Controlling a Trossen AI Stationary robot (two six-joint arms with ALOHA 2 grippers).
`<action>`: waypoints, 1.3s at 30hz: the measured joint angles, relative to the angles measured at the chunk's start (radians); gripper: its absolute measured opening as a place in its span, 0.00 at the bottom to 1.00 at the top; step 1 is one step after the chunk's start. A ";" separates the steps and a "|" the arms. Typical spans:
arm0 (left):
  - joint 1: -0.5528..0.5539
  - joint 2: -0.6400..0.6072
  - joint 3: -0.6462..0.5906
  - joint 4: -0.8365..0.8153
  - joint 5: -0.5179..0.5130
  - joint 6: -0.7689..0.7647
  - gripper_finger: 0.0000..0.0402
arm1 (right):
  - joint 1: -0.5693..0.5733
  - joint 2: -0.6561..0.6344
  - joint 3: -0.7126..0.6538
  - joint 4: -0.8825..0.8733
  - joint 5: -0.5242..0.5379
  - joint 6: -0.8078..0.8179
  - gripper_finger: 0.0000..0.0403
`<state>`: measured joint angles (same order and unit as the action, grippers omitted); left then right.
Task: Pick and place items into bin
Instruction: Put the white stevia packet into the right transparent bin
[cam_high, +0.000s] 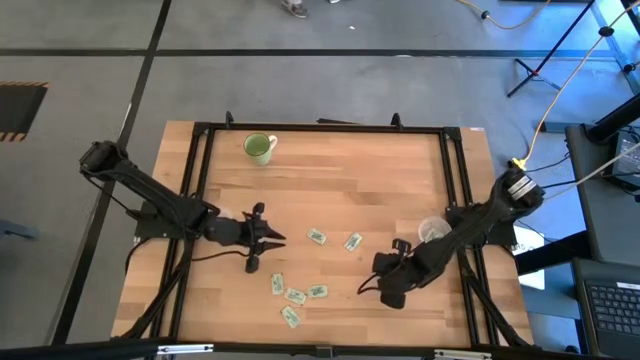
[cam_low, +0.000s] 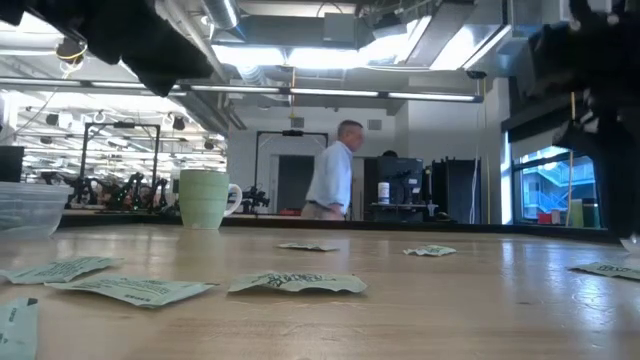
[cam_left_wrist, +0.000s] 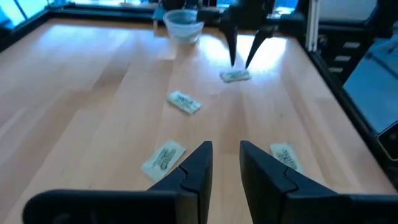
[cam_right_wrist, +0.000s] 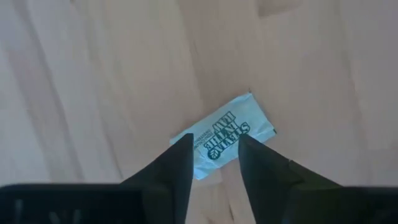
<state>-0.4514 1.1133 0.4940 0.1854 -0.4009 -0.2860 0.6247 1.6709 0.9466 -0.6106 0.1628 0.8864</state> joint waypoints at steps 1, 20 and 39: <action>0.000 0.000 -0.010 0.025 0.000 0.006 0.19 | 0.000 0.010 0.000 0.001 -0.001 0.000 0.29; 0.000 0.000 -0.030 0.037 0.011 0.035 0.19 | -0.018 0.103 0.003 0.031 -0.006 0.002 0.15; 0.000 0.000 -0.030 -0.002 0.013 0.037 0.19 | -0.020 0.069 0.083 -0.148 0.028 0.036 0.00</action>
<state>-0.4519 1.1133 0.4637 0.1829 -0.3878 -0.2485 0.6048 1.7396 1.0299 -0.7584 0.1905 0.9222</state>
